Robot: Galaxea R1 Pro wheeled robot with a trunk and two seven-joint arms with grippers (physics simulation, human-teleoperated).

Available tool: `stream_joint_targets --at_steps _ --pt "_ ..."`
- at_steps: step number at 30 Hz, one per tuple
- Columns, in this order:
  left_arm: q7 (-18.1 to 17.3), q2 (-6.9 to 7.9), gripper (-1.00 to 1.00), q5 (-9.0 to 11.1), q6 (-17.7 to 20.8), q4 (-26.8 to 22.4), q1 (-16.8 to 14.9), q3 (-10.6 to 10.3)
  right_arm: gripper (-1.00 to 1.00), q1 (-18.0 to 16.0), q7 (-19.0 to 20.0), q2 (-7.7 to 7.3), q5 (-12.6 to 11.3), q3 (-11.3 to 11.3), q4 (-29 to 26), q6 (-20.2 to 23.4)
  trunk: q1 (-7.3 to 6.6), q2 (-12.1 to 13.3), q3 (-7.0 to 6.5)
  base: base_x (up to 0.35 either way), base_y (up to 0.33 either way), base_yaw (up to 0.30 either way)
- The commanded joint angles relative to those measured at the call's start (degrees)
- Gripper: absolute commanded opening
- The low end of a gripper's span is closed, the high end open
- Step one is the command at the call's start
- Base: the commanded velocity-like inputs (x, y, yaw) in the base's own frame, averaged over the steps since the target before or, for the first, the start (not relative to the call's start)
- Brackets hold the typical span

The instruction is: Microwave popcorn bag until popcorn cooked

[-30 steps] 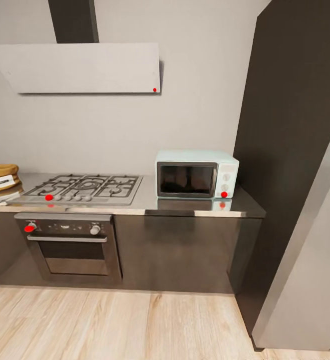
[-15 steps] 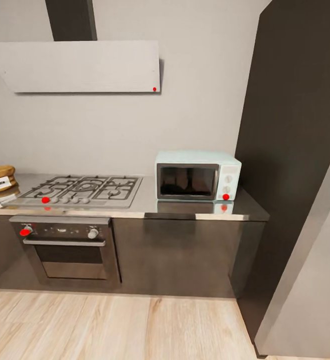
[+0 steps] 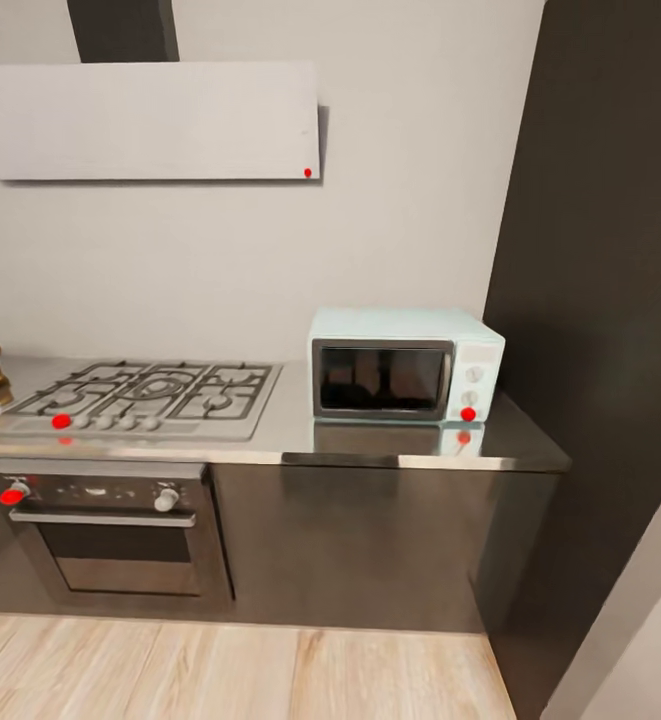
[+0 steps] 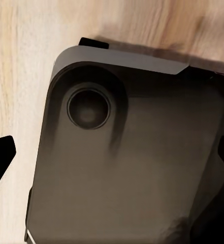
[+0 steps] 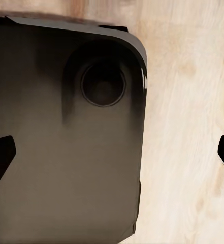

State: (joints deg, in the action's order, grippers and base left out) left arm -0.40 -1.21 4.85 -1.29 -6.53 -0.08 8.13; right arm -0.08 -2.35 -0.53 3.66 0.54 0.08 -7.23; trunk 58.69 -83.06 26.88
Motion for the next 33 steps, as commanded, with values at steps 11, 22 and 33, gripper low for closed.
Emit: stream_joint_targets --at_steps 11,22,33 --pt "0.0 -0.02 1.0 1.0 -0.2 -0.1 0.0 0.3 1.0 0.0 -0.2 0.2 0.3 0.3 0.0 -0.1 0.03 0.0 0.04 0.142 0.0 -0.088" --pt "0.0 -0.02 1.0 1.1 -0.2 -0.1 0.0 0.4 1.0 0.0 -0.2 0.11 0.5 0.3 0.0 0.0 0.03 0.0 0.04 0.0 0.0 -0.009" --pt "0.0 -0.02 1.0 1.0 -0.2 -0.1 0.0 0.3 1.0 0.0 -0.2 0.01 0.5 0.3 0.0 -0.1 0.03 0.0 0.04 0.148 0.0 0.0"
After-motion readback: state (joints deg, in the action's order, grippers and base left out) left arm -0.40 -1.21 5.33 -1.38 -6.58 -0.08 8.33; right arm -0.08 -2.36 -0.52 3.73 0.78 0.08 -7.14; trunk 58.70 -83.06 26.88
